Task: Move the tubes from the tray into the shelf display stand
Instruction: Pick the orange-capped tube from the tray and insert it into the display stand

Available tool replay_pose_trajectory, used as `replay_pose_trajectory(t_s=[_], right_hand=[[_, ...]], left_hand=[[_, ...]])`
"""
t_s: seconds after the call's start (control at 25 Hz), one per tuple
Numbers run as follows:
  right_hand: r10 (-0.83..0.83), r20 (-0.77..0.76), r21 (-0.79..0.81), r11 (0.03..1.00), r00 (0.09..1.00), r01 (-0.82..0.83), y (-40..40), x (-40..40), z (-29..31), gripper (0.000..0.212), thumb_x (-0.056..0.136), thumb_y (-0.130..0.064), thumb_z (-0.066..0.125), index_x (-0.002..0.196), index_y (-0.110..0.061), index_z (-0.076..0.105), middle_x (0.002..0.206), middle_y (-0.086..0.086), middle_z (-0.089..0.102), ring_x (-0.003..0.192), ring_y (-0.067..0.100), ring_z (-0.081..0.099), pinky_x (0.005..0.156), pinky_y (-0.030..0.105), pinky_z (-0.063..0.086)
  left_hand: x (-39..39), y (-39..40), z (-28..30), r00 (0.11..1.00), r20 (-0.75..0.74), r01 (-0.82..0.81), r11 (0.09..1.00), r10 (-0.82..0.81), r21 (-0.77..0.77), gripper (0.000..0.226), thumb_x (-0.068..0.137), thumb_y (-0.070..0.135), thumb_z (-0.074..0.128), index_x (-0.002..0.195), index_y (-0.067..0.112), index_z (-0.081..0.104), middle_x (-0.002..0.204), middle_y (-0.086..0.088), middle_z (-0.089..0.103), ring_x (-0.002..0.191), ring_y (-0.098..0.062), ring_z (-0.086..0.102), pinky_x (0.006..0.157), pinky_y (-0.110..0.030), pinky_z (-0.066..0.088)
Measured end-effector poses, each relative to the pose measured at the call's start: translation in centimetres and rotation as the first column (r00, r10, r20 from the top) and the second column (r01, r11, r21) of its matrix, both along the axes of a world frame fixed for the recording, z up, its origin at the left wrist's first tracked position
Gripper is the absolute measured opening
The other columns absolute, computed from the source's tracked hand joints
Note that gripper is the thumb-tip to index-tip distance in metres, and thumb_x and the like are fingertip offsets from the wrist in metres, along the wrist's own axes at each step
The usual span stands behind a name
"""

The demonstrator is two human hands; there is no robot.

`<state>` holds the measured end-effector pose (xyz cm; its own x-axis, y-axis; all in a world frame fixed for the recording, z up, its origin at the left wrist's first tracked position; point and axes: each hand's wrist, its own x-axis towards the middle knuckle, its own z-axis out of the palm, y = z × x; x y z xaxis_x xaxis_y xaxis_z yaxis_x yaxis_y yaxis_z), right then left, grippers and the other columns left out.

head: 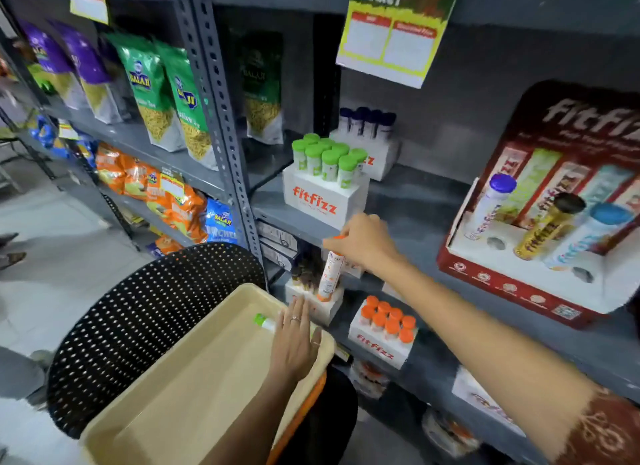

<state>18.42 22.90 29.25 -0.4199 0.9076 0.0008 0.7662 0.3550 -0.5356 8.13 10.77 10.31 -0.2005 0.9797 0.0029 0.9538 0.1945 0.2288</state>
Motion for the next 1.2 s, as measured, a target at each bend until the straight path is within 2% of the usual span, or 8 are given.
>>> replay_pose_trajectory(t_s=[0.12, 0.2, 0.28, 0.4, 0.6, 0.8, 0.96, 1.2], right_hand=[[-0.045, -0.020, 0.094, 0.994, 0.999, 0.047, 0.4, 4.8, 4.3, 0.043, 0.069, -0.039, 0.067, 0.043, -0.013, 0.044, 0.051, 0.010, 0.043, 0.065, 0.032, 0.054, 0.062, 0.033, 0.049], [-0.099, -0.020, 0.136, 0.986, 0.995, 0.101, 0.4, 8.2, 7.0, 0.040, 0.069, -0.038, 0.067, 0.052, -0.003, 0.057, 0.050, 0.008, 0.046, 0.062, 0.030, 0.053, 0.058, 0.033, 0.047], [-0.145, -0.003, 0.186, 0.972, 0.989, 0.143, 0.5, 11.2, 9.4, 0.041, 0.070, -0.039, 0.067, 0.063, 0.002, 0.065, 0.052, 0.009, 0.050, 0.062, 0.030, 0.054, 0.055, 0.033, 0.046], [-0.216, 0.008, 0.238, 0.949, 0.976, 0.208, 1.2, 15.5, 12.1, 0.043, 0.072, -0.041, 0.067, 0.068, 0.002, 0.072, 0.060, 0.016, 0.061, 0.067, 0.031, 0.061, 0.061, 0.036, 0.053], [-0.303, 0.033, 0.289, 0.915, 0.952, 0.281, 2.7, 20.2, 14.8, 0.045, 0.072, -0.042, 0.066, 0.069, 0.002, 0.073, 0.057, 0.013, 0.064, 0.066, 0.029, 0.064, 0.068, 0.035, 0.056], [-0.269, 0.100, 0.182, 0.951, 0.958, 0.248, 3.5, 22.1, 16.3, 0.038, 0.078, -0.037, 0.067, 0.078, 0.000, 0.074, 0.070, 0.017, 0.075, 0.042, 0.015, 0.058, 0.037, 0.017, 0.045], [-0.223, 0.146, -0.035, 0.973, 0.964, 0.230, 4.3, 22.4, 17.3, 0.022, 0.083, -0.018, 0.068, 0.091, 0.002, 0.071, 0.080, 0.018, 0.071, 0.050, 0.022, 0.065, 0.045, 0.025, 0.056], [-0.257, 0.220, -0.063, 0.959, 0.941, 0.276, 4.5, 22.1, 17.2, 0.019, 0.078, -0.003, 0.066, 0.095, 0.001, 0.071, 0.092, 0.015, 0.070, 0.070, 0.028, 0.072, 0.051, 0.024, 0.054]], left_hand=[[3.6, 3.8, 4.6, 0.996, 0.000, 0.093, 0.988, -0.093, 0.126, 0.056, 0.084, 0.030, 0.036, 0.125, -0.002, 0.054, 0.131, -0.019, 0.056, 0.120, -0.033, 0.054, 0.096, -0.049, 0.044], [6.1, 6.4, 7.3, 0.994, -0.008, 0.112, 0.976, -0.112, 0.189, 0.055, 0.085, 0.030, 0.035, 0.125, -0.002, 0.054, 0.132, -0.019, 0.055, 0.121, -0.032, 0.053, 0.096, -0.051, 0.043], [8.2, 8.6, 9.2, 0.989, -0.032, 0.151, 0.960, -0.147, 0.235, 0.052, 0.091, 0.027, 0.034, 0.132, -0.002, 0.047, 0.141, -0.020, 0.045, 0.130, -0.032, 0.043, 0.105, -0.047, 0.033], [11.1, 12.1, 10.8, 0.978, 0.000, 0.206, 0.955, -0.211, 0.213, 0.053, 0.100, 0.025, 0.028, 0.147, 0.004, 0.015, 0.157, -0.011, 0.011, 0.145, -0.024, 0.008, 0.118, -0.041, 0.008], [14.0, 16.3, 10.6, 0.969, 0.013, 0.243, 0.964, -0.246, 0.103, 0.055, 0.101, 0.031, 0.024, 0.149, 0.009, 0.009, 0.159, -0.005, 0.004, 0.145, -0.022, 0.002, 0.117, -0.045, 0.007], [14.5, 17.2, 9.2, 0.970, -0.063, 0.231, 0.972, -0.233, -0.036, 0.058, 0.100, 0.040, 0.016, 0.150, 0.012, 0.005, 0.159, -0.003, 0.002, 0.145, -0.020, 0.002, 0.118, -0.044, 0.002], [14.6, 17.3, 9.2, 0.972, -0.072, 0.222, 0.974, -0.225, -0.041, 0.059, 0.100, 0.042, 0.015, 0.150, 0.014, 0.004, 0.159, -0.002, 0.000, 0.145, -0.019, -0.001, 0.118, -0.043, 0.000], [14.4, 17.2, 8.9, 0.973, -0.040, 0.227, 0.973, -0.228, -0.027, 0.060, 0.099, 0.044, 0.015, 0.150, 0.015, 0.004, 0.159, -0.002, 0.001, 0.145, -0.020, -0.002, 0.118, -0.044, -0.003]])
